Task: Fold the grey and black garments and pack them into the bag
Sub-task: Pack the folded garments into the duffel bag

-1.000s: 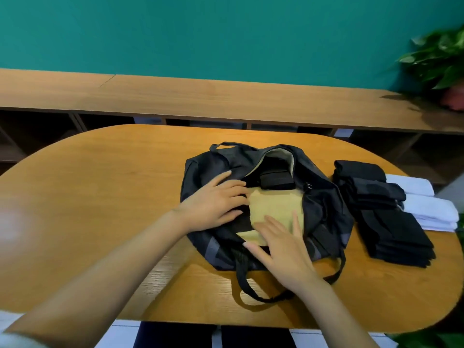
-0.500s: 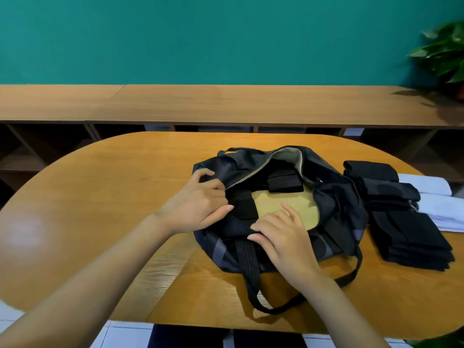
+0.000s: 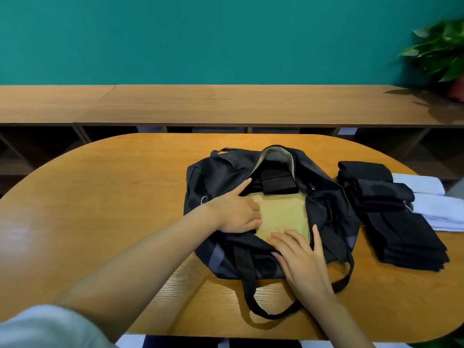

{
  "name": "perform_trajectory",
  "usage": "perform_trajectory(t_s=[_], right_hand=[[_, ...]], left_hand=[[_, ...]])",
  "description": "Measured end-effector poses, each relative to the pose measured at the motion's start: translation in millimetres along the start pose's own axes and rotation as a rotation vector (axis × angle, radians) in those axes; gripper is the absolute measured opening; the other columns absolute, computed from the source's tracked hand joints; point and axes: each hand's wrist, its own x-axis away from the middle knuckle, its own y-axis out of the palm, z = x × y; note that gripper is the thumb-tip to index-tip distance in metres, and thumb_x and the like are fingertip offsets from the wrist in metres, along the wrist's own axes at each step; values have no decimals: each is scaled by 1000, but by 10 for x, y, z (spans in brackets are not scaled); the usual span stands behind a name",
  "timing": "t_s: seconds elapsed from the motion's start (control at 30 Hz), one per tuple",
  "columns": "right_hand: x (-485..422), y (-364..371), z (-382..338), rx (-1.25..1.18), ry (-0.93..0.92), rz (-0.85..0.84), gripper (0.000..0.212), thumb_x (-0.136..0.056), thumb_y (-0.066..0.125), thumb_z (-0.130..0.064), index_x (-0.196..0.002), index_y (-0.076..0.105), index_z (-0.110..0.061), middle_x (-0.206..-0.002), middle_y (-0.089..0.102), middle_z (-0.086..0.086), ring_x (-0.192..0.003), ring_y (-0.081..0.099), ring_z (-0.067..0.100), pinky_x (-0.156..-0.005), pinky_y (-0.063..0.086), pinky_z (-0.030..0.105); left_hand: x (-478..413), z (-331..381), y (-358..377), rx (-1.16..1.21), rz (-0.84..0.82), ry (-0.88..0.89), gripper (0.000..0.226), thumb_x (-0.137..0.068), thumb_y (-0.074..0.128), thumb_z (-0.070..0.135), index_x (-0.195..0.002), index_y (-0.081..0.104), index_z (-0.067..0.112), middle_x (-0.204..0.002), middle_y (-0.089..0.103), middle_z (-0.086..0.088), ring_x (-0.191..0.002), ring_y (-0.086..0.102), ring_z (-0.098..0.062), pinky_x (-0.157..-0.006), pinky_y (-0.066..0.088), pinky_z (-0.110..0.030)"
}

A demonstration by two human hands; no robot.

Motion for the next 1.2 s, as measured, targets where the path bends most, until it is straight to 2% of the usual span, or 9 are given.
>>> perform_trajectory(t_s=[0.07, 0.23, 0.43, 0.57, 0.7, 0.83, 0.93, 1.03, 1.2], right_hand=[[4, 3, 0, -8, 18, -1, 62, -105, 11, -44, -110, 70, -26, -112, 68, -14, -114, 58, 16, -112, 20, 63], [7, 0, -40, 21, -16, 23, 40, -97, 35, -37, -106, 72, -25, -109, 70, -14, -111, 60, 17, -111, 22, 63], [-5, 13, -36, 39, -42, 8, 41, -96, 34, -38, -107, 72, -26, -111, 69, -15, -113, 59, 15, -111, 24, 63], [-1, 19, -53, 25, -22, 27, 42, -96, 34, -37, -107, 72, -25, -109, 70, -14, -112, 60, 14, -111, 24, 61], [2, 7, -38, 6, -18, 29, 42, -97, 34, -38, -109, 72, -26, -116, 69, -12, -119, 56, 17, -112, 20, 61], [-21, 2, -43, 49, 91, -76, 46, -98, 29, -46, -119, 67, -29, -136, 58, -3, -131, 47, 29, -111, 19, 62], [-67, 10, -97, 70, 116, -160, 48, -98, 27, -45, -126, 63, -30, -135, 59, -3, -131, 49, 29, -107, 21, 60], [-109, 24, -100, 57, 134, -239, 49, -98, 24, -46, -130, 59, -32, -138, 57, -4, -133, 46, 28, -108, 17, 60], [-82, -195, 34, -47, 56, -153, 55, -98, 21, -52, -145, 42, -31, -155, 34, -9, -147, 18, 13, -117, -3, 57]], left_hand=[[81, -47, 22, -9, 36, -12, 53, -103, 15, 41, -105, 65, 26, -101, 61, 11, -111, 51, -12, -116, -17, -50], [419, -121, 155, -37, 198, -14, 53, -105, 14, 40, -92, 63, 26, -88, 60, 13, -98, 54, -10, -120, -6, -48], [468, -53, 159, -56, 169, -67, 61, -103, 9, 49, -95, 66, 28, -94, 61, 13, -117, 51, -9, -118, -8, -52], [507, -76, 146, -107, 177, -148, 63, -103, 11, 52, -85, 65, 25, -77, 57, 11, -99, 57, -10, -119, -5, -53], [447, 34, 110, -63, 132, -236, 76, -96, 0, 55, -106, 69, 27, -112, 62, 9, -132, 43, -16, -116, -18, -51], [519, 431, 26, 26, 122, -505, 81, -88, -7, 60, -143, 44, 29, -155, 32, -1, -146, 19, -28, -113, -19, -57], [567, 721, 91, 53, 86, -665, 77, -90, -6, 60, -145, 39, 31, -160, 22, -2, -146, 17, -36, -112, -14, -62], [560, 769, 221, -9, 61, -634, 67, -95, 9, 57, -123, 64, 30, -147, 47, -8, -133, 40, -43, -110, 3, -70], [533, 744, 327, -56, 132, -600, 54, -98, 22, 54, -114, 68, 30, -142, 52, -5, -131, 43, -44, -109, 9, -73]])
